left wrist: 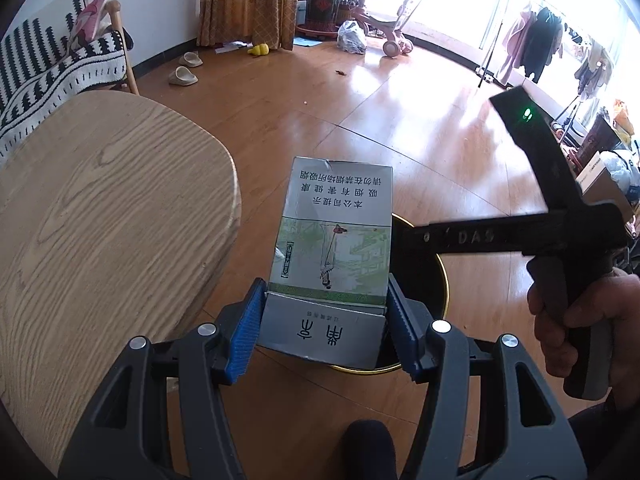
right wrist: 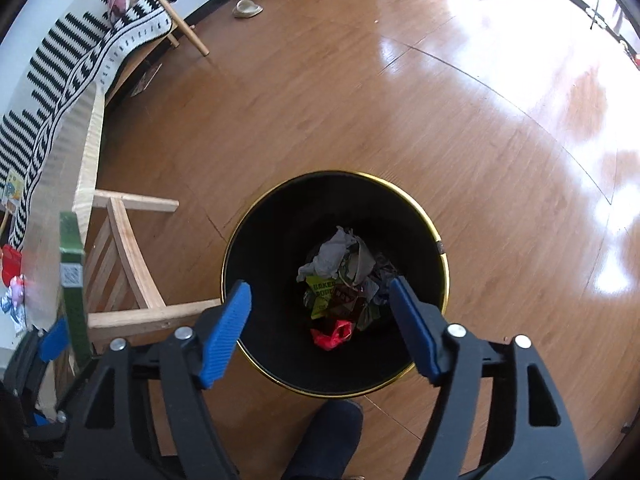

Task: Collect trash
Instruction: 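Carry the cigarette pack and red ribbon over the black bin and release both, then move both open tools back over the remaining items on the table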

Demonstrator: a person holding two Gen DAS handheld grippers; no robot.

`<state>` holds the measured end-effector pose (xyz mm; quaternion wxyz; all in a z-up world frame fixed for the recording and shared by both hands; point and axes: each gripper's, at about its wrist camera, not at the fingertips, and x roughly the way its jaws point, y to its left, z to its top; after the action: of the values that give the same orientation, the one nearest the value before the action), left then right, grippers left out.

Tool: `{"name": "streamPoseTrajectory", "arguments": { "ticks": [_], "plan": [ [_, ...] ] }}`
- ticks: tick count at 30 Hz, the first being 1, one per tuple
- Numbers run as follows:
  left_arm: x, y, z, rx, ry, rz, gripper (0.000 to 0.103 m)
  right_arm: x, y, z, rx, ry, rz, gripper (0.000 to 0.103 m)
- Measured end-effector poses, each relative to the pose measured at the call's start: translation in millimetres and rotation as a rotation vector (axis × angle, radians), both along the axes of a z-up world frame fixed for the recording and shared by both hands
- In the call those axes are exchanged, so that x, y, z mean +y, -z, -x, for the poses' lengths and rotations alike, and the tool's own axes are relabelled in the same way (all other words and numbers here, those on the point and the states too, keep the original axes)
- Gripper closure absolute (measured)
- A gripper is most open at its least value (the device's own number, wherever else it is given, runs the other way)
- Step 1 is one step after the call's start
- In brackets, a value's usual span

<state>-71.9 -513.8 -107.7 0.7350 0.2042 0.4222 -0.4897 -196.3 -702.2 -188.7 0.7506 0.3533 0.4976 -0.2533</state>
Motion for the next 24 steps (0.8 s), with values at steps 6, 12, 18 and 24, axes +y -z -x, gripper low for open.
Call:
{"name": "streamPoseTrajectory", "arguments": {
  "ticks": [6, 12, 18, 24],
  "plan": [
    [-10.0, 13.6, 5.6, 0.047, 0.040, -0.029, 0.046, -12.7, -17.0, 16.4, -0.005, 0.085, 0.062, 0.022],
    [-27.1, 26.1, 12.1, 0.071, 0.074, -0.040, 0.044, -21.3, -29.6, 32.8, -0.024, 0.155, 0.094, 0.021],
    [-29.4, 16.7, 10.1, 0.067, 0.056, -0.002, 0.024, -20.5, -42.0, 35.9, -0.049, 0.170, 0.101, 0.018],
    [-2.2, -7.3, -3.2, 0.042, 0.021, 0.028, 0.017, 5.1, -62.5, 5.5, -0.083, 0.106, 0.106, 0.017]
  ]
}}
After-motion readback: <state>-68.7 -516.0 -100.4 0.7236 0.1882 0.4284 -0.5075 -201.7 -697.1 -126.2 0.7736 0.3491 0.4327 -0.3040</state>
